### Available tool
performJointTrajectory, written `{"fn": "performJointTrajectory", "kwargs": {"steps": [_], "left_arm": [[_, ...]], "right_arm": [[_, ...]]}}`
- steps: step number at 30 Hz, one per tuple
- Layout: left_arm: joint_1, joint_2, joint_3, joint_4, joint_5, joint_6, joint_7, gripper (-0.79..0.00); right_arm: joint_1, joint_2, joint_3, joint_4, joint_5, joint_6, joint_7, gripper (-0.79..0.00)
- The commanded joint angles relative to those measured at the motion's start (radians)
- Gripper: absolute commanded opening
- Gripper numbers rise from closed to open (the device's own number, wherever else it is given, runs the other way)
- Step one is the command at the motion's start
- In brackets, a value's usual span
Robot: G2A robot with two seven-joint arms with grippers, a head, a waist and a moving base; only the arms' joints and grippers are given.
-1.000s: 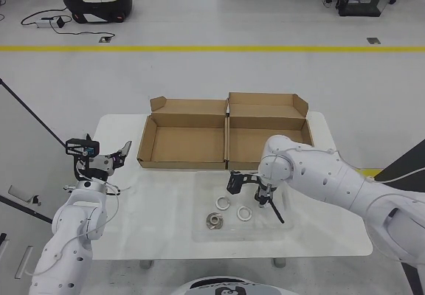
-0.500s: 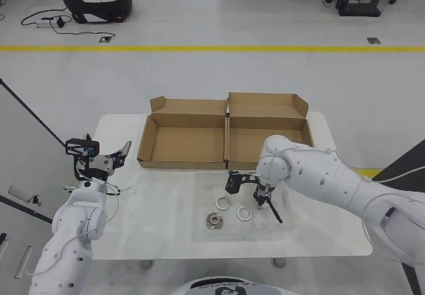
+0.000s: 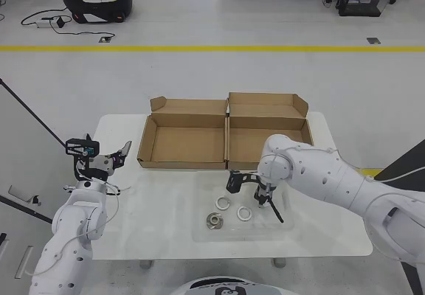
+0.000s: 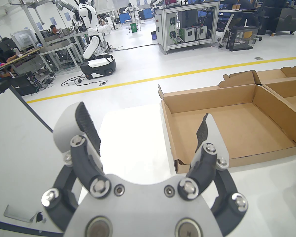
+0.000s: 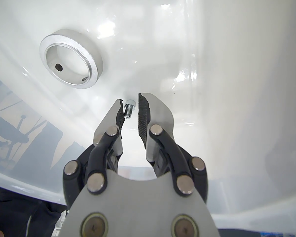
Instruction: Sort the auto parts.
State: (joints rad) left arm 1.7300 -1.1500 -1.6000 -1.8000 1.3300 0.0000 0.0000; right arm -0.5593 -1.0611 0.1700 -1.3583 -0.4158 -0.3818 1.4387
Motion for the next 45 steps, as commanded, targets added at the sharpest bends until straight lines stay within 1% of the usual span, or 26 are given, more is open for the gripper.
{"fn": "performJointTrajectory", "kwargs": {"steps": [1, 3, 4, 5, 12, 21, 26, 30, 34, 40, 45], "left_arm": [[0.000, 0.000, 0.000, 0.000, 0.000, 0.000, 0.000, 0.000], [0.000, 0.000, 0.000, 0.000, 0.000, 0.000, 0.000, 0.000], [0.000, 0.000, 0.000, 0.000, 0.000, 0.000, 0.000, 0.000], [0.000, 0.000, 0.000, 0.000, 0.000, 0.000, 0.000, 0.000], [0.000, 0.000, 0.000, 0.000, 0.000, 0.000, 0.000, 0.000], [0.000, 0.000, 0.000, 0.000, 0.000, 0.000, 0.000, 0.000], [0.000, 0.000, 0.000, 0.000, 0.000, 0.000, 0.000, 0.000], [0.000, 0.000, 0.000, 0.000, 0.000, 0.000, 0.000, 0.000], [0.000, 0.000, 0.000, 0.000, 0.000, 0.000, 0.000, 0.000], [0.000, 0.000, 0.000, 0.000, 0.000, 0.000, 0.000, 0.000], [0.000, 0.000, 0.000, 0.000, 0.000, 0.000, 0.000, 0.000]], "right_arm": [[-0.004, 0.000, 0.000, 0.005, 0.000, -0.002, -0.002, -0.708], [-0.006, -0.001, 0.000, 0.008, 0.001, -0.002, -0.002, -0.714], [-0.006, -0.001, 0.000, 0.009, 0.001, -0.002, -0.002, -0.730], [-0.006, -0.002, 0.000, 0.009, 0.001, -0.001, -0.001, -0.785], [0.006, 0.004, 0.000, -0.007, 0.004, 0.010, 0.010, -0.785], [0.011, 0.014, 0.000, -0.026, 0.016, 0.001, 0.001, -0.785], [0.042, 0.033, 0.000, -0.050, 0.074, -0.034, -0.034, -0.785], [0.079, 0.063, 0.000, -0.081, 0.139, -0.074, -0.075, -0.785], [0.120, 0.108, 0.010, -0.112, 0.220, -0.141, -0.142, -0.785], [0.135, 0.196, 0.058, -0.146, 0.327, -0.279, -0.279, -0.785], [0.109, 0.266, 0.107, -0.148, 0.413, -0.435, -0.436, -0.785]]}}
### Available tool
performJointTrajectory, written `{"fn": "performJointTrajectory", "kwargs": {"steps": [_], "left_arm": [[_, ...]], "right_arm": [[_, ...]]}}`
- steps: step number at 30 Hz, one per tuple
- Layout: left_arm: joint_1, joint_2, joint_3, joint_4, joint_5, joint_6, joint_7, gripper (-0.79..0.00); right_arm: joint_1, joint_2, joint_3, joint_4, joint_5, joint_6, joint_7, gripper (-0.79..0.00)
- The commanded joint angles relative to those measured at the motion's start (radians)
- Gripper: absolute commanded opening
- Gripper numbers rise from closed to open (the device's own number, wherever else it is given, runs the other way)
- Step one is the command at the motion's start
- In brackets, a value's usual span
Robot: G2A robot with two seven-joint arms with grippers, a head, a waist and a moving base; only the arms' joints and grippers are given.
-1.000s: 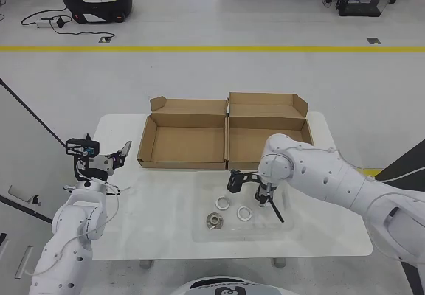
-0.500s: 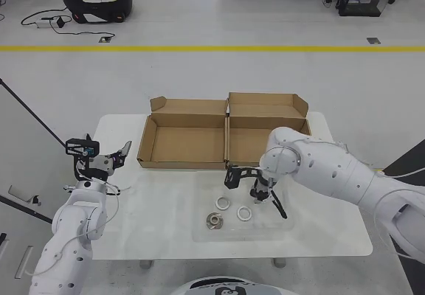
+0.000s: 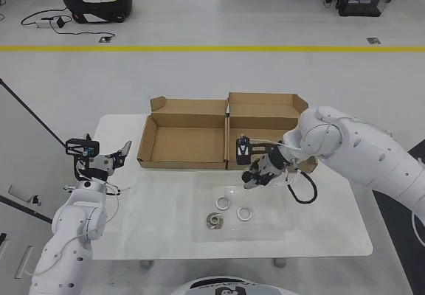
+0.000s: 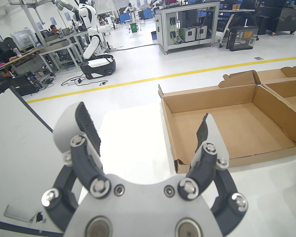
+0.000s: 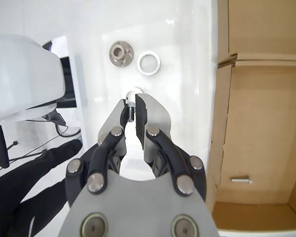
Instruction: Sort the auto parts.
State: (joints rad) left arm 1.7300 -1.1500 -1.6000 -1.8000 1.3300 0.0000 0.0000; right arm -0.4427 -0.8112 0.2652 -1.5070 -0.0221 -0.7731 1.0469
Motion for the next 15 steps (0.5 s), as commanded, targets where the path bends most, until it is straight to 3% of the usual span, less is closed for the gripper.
{"fn": "performJointTrajectory", "kwargs": {"steps": [1, 6, 15], "left_arm": [[0.000, 0.000, 0.000, 0.000, 0.000, 0.000, 0.000, 0.000], [0.000, 0.000, 0.000, 0.000, 0.000, 0.000, 0.000, 0.000], [0.000, 0.000, 0.000, 0.000, 0.000, 0.000, 0.000, 0.000]], "right_arm": [[-0.016, 0.029, 0.022, 0.005, 0.035, -0.079, -0.079, -0.785], [-0.049, 0.073, 0.049, 0.022, 0.067, -0.229, -0.229, -0.785], [-0.068, 0.074, 0.068, -0.025, 0.148, -0.239, -0.240, -0.785]]}}
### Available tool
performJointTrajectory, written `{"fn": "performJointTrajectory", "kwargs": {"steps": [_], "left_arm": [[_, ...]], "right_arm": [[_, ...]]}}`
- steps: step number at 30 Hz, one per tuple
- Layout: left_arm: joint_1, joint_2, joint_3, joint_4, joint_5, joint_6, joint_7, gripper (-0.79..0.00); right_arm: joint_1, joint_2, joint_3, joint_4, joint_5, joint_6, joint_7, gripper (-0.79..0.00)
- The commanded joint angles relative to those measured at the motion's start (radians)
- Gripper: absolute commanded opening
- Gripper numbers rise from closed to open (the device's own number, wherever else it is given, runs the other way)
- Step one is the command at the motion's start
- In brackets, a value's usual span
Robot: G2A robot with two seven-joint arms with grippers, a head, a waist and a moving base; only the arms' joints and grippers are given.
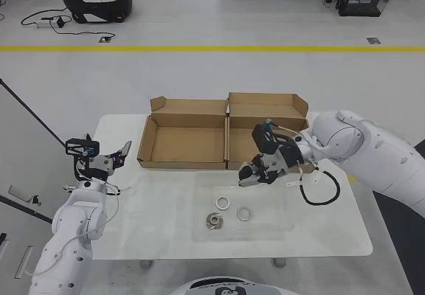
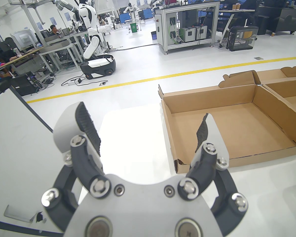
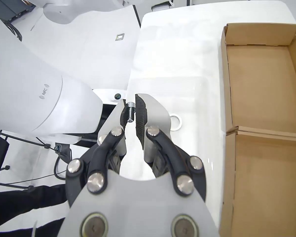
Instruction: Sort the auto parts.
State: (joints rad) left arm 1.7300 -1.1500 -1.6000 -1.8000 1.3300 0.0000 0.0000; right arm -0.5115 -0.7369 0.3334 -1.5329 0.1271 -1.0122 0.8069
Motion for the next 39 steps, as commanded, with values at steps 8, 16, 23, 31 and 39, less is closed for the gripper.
{"fn": "performJointTrajectory", "kwargs": {"steps": [8, 16, 23, 31, 39], "left_arm": [[0.000, 0.000, 0.000, 0.000, 0.000, 0.000, 0.000, 0.000], [0.000, 0.000, 0.000, 0.000, 0.000, 0.000, 0.000, 0.000], [0.000, 0.000, 0.000, 0.000, 0.000, 0.000, 0.000, 0.000], [0.000, 0.000, 0.000, 0.000, 0.000, 0.000, 0.000, 0.000], [0.000, 0.000, 0.000, 0.000, 0.000, 0.000, 0.000, 0.000]], "right_arm": [[0.000, 0.000, 0.000, 0.001, -0.001, 0.000, 0.000, -0.785], [-0.029, 0.025, 0.056, 0.032, 0.018, 0.000, -0.040, -0.785], [-0.115, 0.095, 0.172, -0.025, 0.214, 0.000, -0.055, -0.785], [-0.262, 0.120, 0.383, -0.192, 0.509, 0.000, 0.001, -0.785], [-0.350, 0.084, 0.497, -0.295, 0.615, 0.000, 0.001, -0.785]]}}
